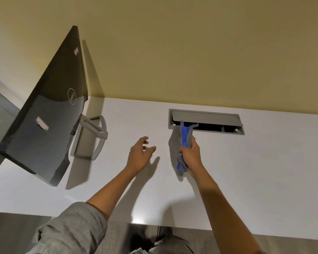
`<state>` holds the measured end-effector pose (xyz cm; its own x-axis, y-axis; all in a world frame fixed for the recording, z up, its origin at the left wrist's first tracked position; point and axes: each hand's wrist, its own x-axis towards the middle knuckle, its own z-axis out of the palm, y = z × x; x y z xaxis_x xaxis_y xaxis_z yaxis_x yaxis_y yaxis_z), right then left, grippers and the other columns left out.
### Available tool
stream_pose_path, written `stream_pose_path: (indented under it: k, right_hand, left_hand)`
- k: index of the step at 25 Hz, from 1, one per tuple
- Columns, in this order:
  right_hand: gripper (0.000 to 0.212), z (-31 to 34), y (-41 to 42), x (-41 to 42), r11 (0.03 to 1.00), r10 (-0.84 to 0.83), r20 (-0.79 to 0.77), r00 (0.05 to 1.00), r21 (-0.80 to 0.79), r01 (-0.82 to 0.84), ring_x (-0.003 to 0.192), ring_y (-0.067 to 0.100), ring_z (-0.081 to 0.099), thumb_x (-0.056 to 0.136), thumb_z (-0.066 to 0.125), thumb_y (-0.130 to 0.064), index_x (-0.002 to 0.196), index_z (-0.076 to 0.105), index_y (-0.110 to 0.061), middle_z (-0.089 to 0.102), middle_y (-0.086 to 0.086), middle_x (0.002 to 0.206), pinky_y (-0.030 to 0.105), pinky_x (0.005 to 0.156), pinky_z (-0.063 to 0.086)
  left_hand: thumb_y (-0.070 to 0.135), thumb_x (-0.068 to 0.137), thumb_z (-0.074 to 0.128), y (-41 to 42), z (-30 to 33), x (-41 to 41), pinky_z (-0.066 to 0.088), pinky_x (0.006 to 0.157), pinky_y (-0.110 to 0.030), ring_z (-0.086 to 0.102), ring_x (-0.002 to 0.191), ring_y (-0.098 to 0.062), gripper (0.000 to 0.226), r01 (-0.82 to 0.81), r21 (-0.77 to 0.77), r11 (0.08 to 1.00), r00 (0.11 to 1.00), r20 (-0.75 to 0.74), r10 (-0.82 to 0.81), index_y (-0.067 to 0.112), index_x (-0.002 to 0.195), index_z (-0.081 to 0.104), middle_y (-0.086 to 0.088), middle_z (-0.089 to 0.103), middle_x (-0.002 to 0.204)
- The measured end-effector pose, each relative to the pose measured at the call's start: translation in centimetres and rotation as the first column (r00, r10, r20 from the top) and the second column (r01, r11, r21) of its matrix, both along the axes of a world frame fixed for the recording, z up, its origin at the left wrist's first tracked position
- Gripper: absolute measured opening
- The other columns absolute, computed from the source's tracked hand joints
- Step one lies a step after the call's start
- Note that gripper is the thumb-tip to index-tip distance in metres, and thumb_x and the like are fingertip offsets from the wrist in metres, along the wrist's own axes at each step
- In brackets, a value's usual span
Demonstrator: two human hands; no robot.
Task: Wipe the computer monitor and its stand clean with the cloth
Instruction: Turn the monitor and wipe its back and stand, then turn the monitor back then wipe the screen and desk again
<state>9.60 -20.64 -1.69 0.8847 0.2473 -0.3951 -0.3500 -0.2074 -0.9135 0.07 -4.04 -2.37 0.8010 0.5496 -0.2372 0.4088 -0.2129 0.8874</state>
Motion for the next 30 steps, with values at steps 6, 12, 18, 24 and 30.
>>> stream_pose_path:
  k: [6, 12, 18, 24, 30]
  right_hand:
    - [0.071, -7.0, -4.2, 3.5, 0.617, 0.593, 0.377, 0.712, -0.78, -0.1, 0.115, 0.032, 0.054, 0.088, 0.055, -0.005, 0.151, 0.027, -0.023, 0.041, 0.011, 0.143, 0.042, 0.085, 0.051]
    - [0.07, -9.3, -5.4, 1.4, 0.222, 0.803, -0.047, 0.595, -0.902, -0.371, 0.15, 0.027, -0.003, 0.099, 0.032, -0.056, 0.155, 0.008, -0.023, -0.004, 0.004, 0.163, 0.051, 0.117, 0.01]
    - [0.071, -4.1, -2.8, -1.4, 0.581, 0.683, 0.307, 0.662, -0.778, -0.24, 0.148, 0.025, 0.018, 0.097, 0.042, -0.054, 0.154, 0.018, -0.02, 0.018, 0.007, 0.161, 0.041, 0.117, 0.022]
    - [0.066, 4.6, 3.3, -8.8, 0.83, 0.514, 0.43, 0.742, -0.469, -0.303, 0.145, 0.01, 0.023, 0.097, 0.051, -0.046, 0.153, 0.02, -0.033, 0.027, -0.013, 0.157, 0.037, 0.116, 0.027]
    - [0.064, 10.7, 10.5, -17.4, 0.91, 0.406, 0.583, 0.704, -0.331, -0.25, 0.135, 0.0, 0.035, 0.094, 0.055, -0.037, 0.149, 0.024, -0.04, 0.036, -0.02, 0.149, 0.033, 0.107, 0.039]
  left_hand:
    - [0.038, 0.094, 0.061, -1.2, -0.8, 1.5, 0.045, 0.09, -0.031, 0.057, 0.113, -0.013, 0.051, 0.185, 0.224, 0.957, 0.979, -0.129, -0.159, 0.019, 0.14, 0.048, 0.004, 0.053, 0.137]
    - [0.036, 0.097, 0.055, -3.3, -2.2, 0.2, 0.031, 0.106, -0.031, 0.036, 0.139, -0.02, 0.057, 0.469, 0.281, 0.837, 0.847, -0.411, -0.337, 0.019, 0.148, 0.036, 0.001, 0.035, 0.155]
    - [0.037, 0.097, 0.051, -2.1, 1.4, -2.3, 0.038, 0.098, -0.032, 0.045, 0.131, -0.02, 0.055, 0.508, 0.417, 0.754, 0.853, -0.363, -0.375, 0.019, 0.148, 0.037, 0.002, 0.038, 0.152]
    - [0.043, 0.098, 0.049, 3.0, 10.8, -7.6, 0.041, 0.089, -0.031, 0.059, 0.103, -0.018, 0.051, 0.576, 0.613, 0.541, 0.797, -0.274, -0.537, 0.023, 0.145, 0.042, 0.007, 0.048, 0.145]
    - [0.041, 0.098, 0.051, 9.1, 19.5, -15.4, 0.044, 0.093, -0.031, 0.059, 0.11, -0.016, 0.045, 0.503, 0.795, 0.34, 0.718, -0.165, -0.677, 0.025, 0.14, 0.047, 0.007, 0.06, 0.132]
